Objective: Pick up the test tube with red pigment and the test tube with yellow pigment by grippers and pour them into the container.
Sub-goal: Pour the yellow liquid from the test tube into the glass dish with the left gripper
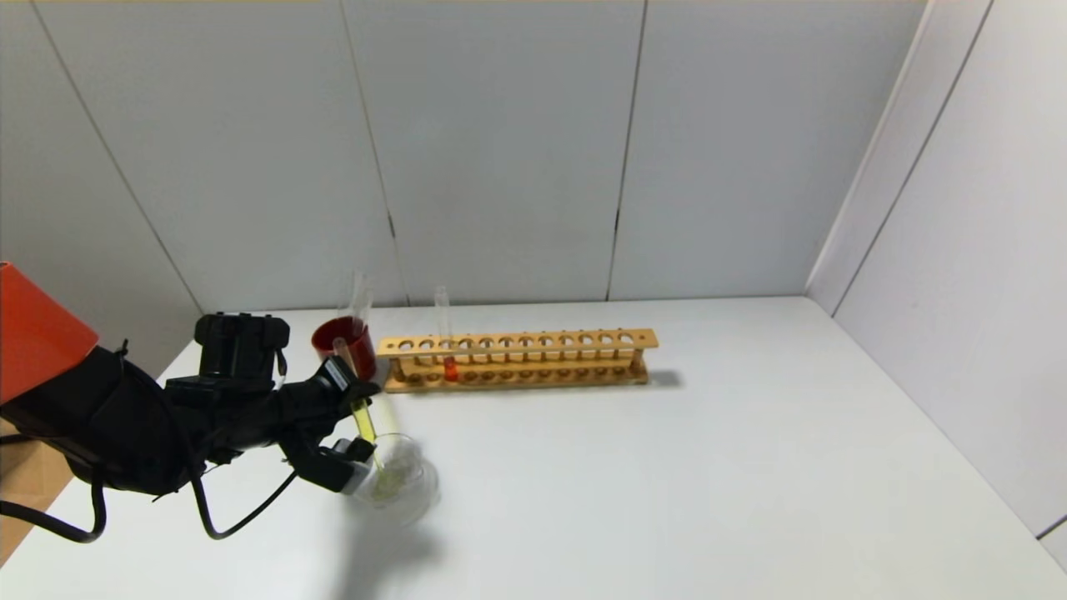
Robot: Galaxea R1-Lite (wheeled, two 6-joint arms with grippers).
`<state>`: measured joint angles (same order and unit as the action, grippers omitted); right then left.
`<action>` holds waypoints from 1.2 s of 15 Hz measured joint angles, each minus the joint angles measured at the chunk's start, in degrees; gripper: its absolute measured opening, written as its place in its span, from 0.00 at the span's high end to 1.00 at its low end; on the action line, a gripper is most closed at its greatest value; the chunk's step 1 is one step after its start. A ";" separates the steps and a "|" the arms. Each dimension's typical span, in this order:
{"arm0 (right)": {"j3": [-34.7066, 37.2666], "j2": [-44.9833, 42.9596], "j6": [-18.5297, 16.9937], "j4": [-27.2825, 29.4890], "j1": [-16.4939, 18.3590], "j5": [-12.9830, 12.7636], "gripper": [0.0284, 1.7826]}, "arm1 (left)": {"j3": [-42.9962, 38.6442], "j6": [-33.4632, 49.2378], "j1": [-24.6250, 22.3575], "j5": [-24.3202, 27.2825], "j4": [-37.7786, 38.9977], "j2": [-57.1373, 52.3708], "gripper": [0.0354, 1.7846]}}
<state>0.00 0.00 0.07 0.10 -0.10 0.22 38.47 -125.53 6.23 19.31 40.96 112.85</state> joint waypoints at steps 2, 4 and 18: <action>0.00 0.00 -0.02 0.00 0.02 0.02 0.02 | -0.09 -0.07 0.05 0.01 0.00 0.13 0.83; 0.00 0.00 0.00 0.00 0.02 0.00 0.02 | -0.11 -0.09 0.02 0.00 0.10 0.33 0.83; 0.00 0.00 0.00 0.00 0.02 0.00 0.02 | -1.65 -5.68 0.38 0.09 3.06 -1.27 0.83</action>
<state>0.00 0.00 0.07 0.10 -0.07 0.22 36.83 -131.21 6.61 19.40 44.02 111.58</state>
